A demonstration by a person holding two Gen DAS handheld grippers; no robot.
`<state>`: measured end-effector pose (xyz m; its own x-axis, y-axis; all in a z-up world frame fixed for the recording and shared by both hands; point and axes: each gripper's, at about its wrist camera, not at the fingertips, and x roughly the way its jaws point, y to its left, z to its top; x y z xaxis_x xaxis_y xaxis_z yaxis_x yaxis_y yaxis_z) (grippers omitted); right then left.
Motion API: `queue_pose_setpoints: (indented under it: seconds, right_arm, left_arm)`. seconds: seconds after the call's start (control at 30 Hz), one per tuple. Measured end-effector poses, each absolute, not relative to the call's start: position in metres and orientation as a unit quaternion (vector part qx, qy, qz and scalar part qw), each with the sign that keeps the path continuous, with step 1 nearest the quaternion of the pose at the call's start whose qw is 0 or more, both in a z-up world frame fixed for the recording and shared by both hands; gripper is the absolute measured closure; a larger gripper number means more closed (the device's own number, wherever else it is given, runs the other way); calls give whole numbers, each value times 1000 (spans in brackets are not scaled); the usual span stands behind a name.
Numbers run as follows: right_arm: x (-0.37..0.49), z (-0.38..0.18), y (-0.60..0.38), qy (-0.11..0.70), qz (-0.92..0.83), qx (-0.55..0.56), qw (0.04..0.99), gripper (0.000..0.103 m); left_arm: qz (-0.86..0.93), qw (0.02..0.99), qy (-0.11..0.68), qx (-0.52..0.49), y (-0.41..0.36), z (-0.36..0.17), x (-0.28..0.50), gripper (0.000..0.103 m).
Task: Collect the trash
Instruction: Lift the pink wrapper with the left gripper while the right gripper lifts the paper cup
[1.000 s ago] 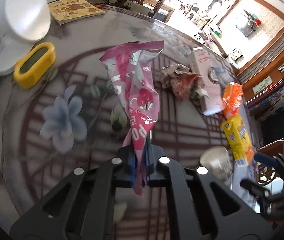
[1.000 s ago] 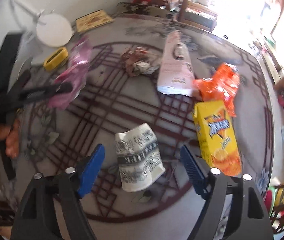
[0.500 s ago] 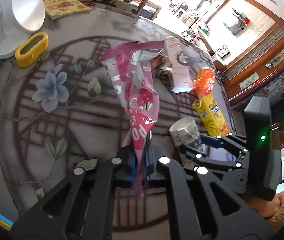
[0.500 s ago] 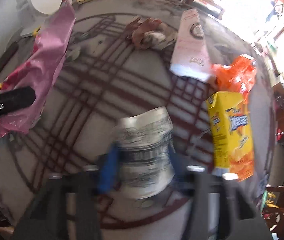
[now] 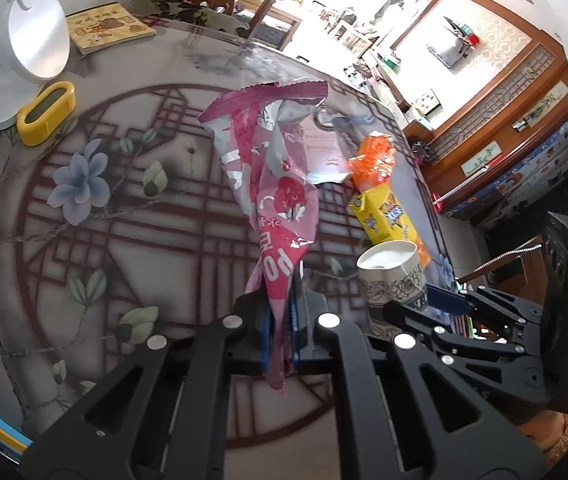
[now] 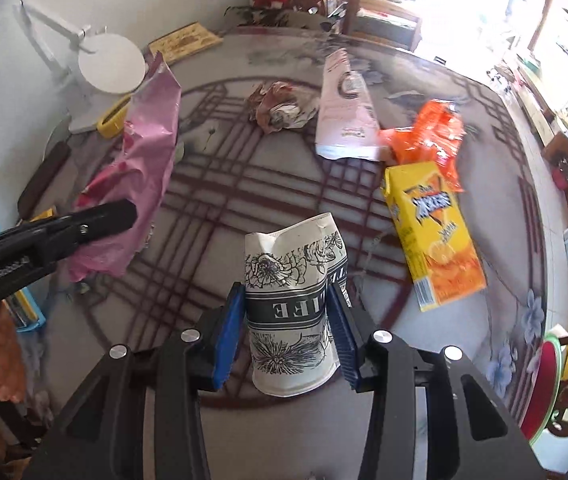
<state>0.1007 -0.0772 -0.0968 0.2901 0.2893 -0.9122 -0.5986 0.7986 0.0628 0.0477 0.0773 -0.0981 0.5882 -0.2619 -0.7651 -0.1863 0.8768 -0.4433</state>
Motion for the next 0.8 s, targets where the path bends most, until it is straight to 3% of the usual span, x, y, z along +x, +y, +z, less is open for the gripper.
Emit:
queue_pose_setpoints:
  seconds: [0.8]
  right_arm:
    - [54,-66,-169,520,195,-84,827,61]
  left_arm:
    - [-126,857,451,-217,-3,-81,31,96]
